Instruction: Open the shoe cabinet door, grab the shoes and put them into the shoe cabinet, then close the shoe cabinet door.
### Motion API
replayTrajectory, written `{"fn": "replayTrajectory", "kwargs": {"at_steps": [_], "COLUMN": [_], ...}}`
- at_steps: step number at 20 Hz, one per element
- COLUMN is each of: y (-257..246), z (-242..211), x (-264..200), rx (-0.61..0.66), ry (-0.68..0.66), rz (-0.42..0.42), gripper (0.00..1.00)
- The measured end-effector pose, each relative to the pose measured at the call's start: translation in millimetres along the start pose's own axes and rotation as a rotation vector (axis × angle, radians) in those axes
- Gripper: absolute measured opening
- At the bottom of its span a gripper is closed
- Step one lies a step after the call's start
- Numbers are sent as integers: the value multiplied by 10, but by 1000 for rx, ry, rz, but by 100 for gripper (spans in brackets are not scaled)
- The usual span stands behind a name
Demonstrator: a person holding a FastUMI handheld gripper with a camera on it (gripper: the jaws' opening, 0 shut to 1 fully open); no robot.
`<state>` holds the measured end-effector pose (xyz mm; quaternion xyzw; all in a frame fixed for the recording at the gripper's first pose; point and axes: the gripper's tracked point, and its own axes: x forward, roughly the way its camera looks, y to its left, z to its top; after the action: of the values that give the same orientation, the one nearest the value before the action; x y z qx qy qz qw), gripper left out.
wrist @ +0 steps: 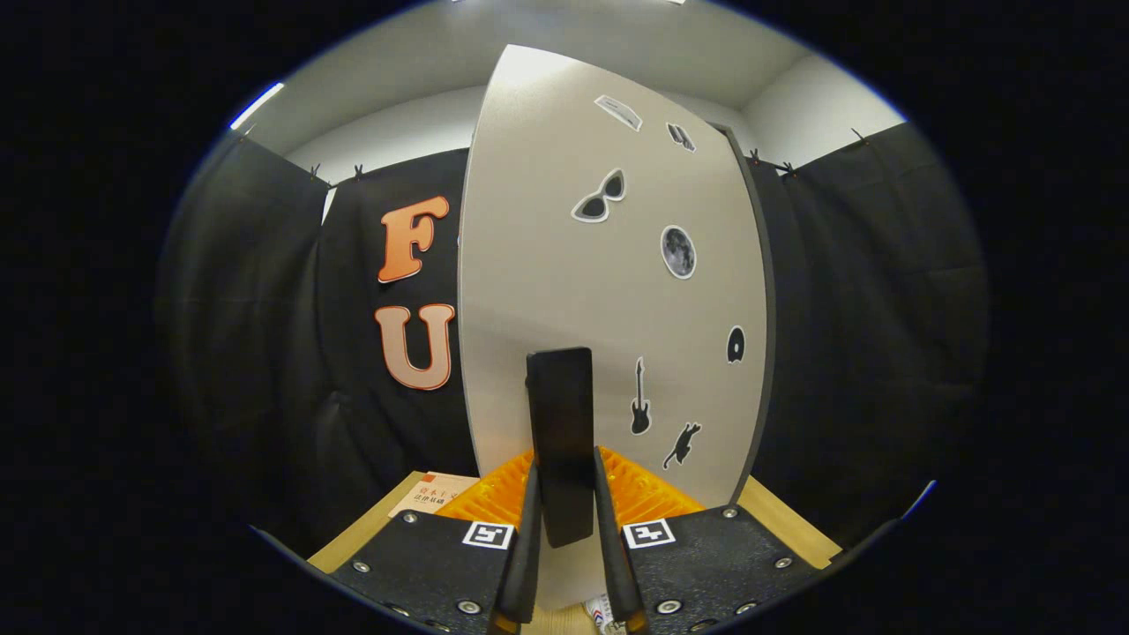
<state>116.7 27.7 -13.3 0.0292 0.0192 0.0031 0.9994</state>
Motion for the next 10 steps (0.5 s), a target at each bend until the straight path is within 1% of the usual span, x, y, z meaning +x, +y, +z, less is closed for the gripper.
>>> {"fn": "replayTrajectory", "kwargs": {"at_steps": [10], "y": [-713], "z": [35], "x": [-669], "rx": [-9], "ry": [5], "rz": [-88], "gripper": [31]}}
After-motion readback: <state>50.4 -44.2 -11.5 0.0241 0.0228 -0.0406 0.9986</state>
